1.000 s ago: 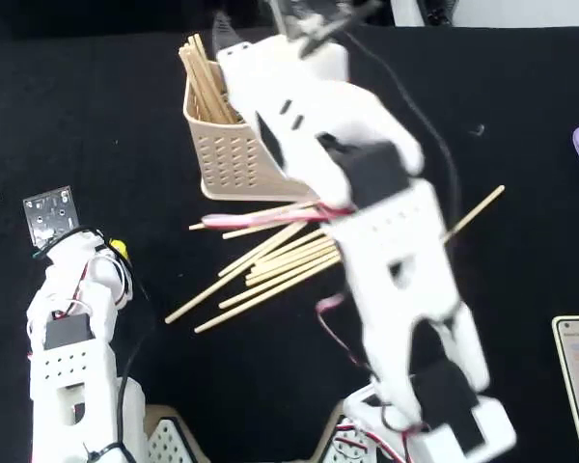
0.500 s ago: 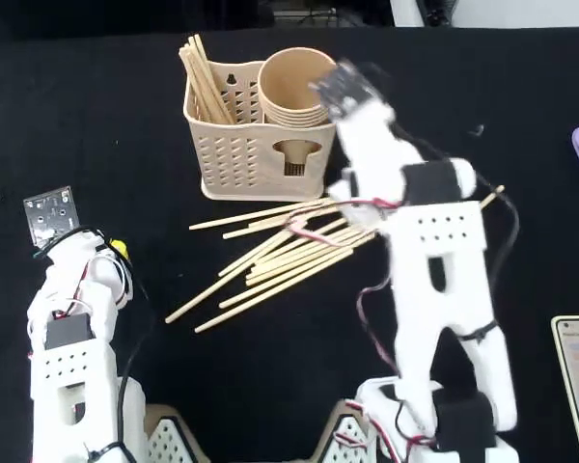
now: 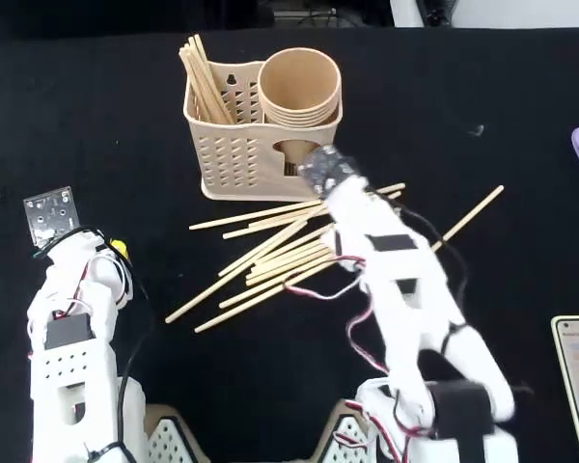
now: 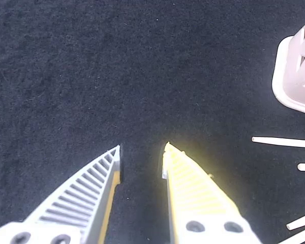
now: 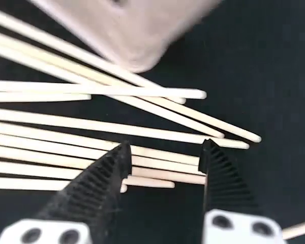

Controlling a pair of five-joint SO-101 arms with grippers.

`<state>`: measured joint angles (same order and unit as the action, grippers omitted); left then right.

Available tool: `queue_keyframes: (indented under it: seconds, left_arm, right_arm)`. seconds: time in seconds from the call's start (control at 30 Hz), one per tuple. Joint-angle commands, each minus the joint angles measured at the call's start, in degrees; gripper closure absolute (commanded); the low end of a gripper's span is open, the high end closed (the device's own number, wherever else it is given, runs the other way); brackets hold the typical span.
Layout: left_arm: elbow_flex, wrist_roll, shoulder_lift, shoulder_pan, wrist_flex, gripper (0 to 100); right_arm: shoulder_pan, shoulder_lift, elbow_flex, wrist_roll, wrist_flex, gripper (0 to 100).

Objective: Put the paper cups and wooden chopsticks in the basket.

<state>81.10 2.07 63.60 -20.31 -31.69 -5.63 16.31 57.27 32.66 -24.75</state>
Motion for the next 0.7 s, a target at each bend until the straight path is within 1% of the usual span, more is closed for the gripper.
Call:
queue_keyframes:
  seconds: [0.0, 0.13, 0.3, 0.4, 0.57, 0.67]
  left_arm:
    - [-0.13, -0.44, 0.88, -0.04, 0.97, 86]
    - [0.22, -0.44, 0.88, -0.04, 1.32, 86]
    - [0.22, -0.44, 0.88, -0.04, 1.32, 86]
    - [0.22, -0.44, 0.88, -0.04, 1.32, 86]
    - [0.13, -0.44, 0.88, -0.04, 1.32, 86]
    - [0.13, -0.44, 0.88, -0.04, 1.32, 86]
  right_arm:
    - [-0.97, -5.58, -5.93, -3.87, 1.58, 77.6]
    - [-0.79, -10.77, -7.52, -4.57, 2.02, 77.6]
    - [-1.05, -11.91, -7.34, -4.4, 2.64, 77.6]
    - [-0.79, -11.82, -7.6, -3.52, -1.14, 77.6]
    - [-0.97, -11.82, -8.75, 5.27, -12.31, 77.6]
    - [-0.88, -10.51, -8.22, 10.29, -16.18, 77.6]
